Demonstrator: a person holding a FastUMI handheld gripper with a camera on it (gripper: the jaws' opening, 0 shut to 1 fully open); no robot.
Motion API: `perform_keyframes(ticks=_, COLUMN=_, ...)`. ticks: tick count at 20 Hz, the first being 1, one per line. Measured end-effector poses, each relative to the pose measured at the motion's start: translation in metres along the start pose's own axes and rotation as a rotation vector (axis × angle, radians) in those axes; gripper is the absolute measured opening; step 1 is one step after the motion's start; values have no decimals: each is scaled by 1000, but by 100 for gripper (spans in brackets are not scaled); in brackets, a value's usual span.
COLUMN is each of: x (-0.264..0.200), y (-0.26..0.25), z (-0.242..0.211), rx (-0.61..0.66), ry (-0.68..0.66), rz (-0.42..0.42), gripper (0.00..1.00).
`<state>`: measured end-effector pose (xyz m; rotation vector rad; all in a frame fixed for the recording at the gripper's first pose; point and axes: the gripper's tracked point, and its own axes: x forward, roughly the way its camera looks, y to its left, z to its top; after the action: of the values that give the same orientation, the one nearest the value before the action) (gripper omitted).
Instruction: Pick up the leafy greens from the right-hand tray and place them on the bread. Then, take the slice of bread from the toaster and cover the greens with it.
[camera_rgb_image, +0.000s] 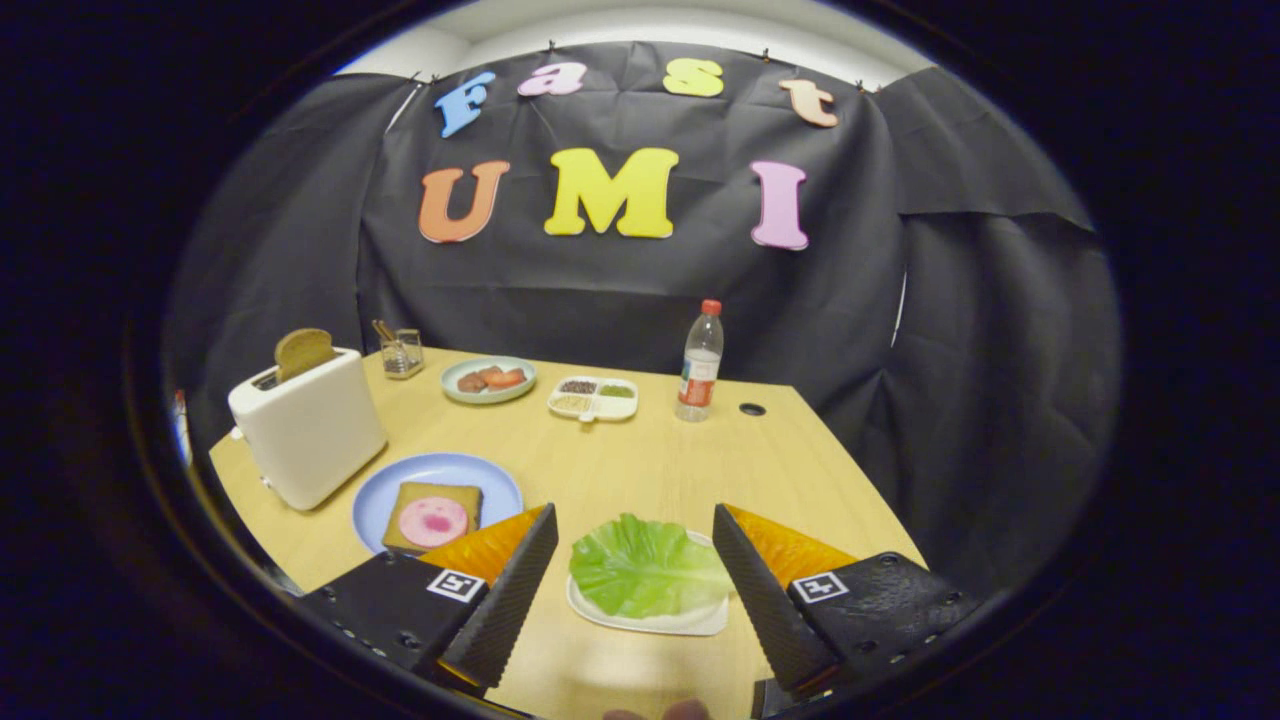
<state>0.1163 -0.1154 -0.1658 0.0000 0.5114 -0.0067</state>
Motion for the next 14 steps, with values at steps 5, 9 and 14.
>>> perform_keyframes(ticks=5, x=50, y=1, z=-29, rx=1, ry=150, rz=15, gripper=96)
perform_keyframes(ticks=9, x=76, y=-3, z=-60, rx=25, ry=271, rz=12, gripper=96)
perform_keyframes(ticks=14, x=96, y=-6, z=-92, rx=50, ry=354, rz=1, gripper=96)
